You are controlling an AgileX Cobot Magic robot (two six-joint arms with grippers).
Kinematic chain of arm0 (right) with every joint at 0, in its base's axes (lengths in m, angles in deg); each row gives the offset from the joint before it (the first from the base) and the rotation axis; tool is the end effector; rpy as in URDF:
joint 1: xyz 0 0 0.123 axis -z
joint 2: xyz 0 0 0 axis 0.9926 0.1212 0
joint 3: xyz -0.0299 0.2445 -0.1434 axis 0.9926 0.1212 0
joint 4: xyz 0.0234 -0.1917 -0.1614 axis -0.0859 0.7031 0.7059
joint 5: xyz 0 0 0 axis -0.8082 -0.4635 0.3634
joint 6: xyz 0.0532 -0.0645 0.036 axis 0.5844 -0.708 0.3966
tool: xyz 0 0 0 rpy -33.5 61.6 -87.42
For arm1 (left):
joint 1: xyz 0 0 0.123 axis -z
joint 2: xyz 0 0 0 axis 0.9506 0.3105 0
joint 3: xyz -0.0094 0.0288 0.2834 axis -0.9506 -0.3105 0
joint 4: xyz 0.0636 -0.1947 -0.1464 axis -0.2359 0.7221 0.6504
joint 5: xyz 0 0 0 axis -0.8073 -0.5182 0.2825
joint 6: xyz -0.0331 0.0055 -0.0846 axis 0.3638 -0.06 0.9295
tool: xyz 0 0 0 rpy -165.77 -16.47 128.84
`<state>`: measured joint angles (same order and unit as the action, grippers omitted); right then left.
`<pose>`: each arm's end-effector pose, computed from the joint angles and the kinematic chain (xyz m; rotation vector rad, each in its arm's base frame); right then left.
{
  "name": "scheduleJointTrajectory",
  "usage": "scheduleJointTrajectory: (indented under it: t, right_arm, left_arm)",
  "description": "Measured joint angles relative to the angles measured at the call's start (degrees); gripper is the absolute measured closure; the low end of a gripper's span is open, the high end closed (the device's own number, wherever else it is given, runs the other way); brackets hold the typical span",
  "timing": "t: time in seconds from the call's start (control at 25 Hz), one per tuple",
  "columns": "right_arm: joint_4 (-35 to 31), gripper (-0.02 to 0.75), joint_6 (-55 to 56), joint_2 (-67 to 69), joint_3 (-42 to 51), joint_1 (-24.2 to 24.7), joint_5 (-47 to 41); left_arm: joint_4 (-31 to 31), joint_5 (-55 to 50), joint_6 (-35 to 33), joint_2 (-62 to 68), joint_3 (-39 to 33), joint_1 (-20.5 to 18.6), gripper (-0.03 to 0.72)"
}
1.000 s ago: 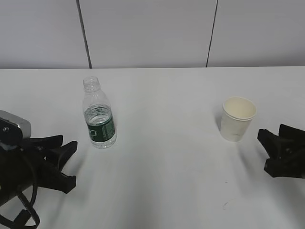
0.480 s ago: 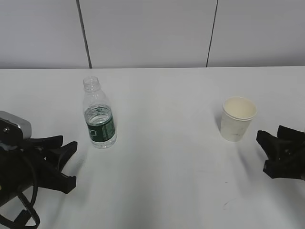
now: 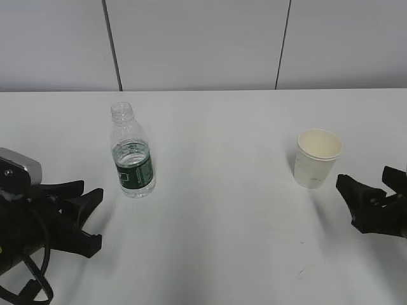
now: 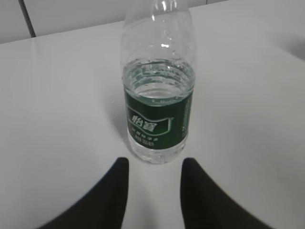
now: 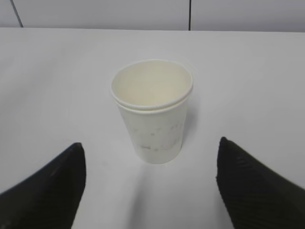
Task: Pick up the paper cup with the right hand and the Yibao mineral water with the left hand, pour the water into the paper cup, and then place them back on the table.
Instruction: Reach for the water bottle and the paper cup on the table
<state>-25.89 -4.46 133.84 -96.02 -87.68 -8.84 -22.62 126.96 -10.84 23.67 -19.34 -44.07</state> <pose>0.2062 0.0239 0.1271 -0.1273 1.8676 0.1321 0.1961 -0.1048 0.1194 0.4803 1.8410 -0.3324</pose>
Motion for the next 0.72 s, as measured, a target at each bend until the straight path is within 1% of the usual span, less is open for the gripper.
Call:
scheduleJointTrajectory:
  t: [0.36, 0.72]
  right_arm:
    - [-0.1, 0.069, 0.0, 12.2, -7.0, 0.0, 0.0]
    - [0.1, 0.069, 0.3, 20.1, -14.6, 0.0, 0.0]
  left_arm:
    - [0.2, 0.0, 0.0, 0.0, 0.0, 0.0, 0.45]
    - [1.1, 0.0, 0.0, 0.0, 0.0, 0.0, 0.45]
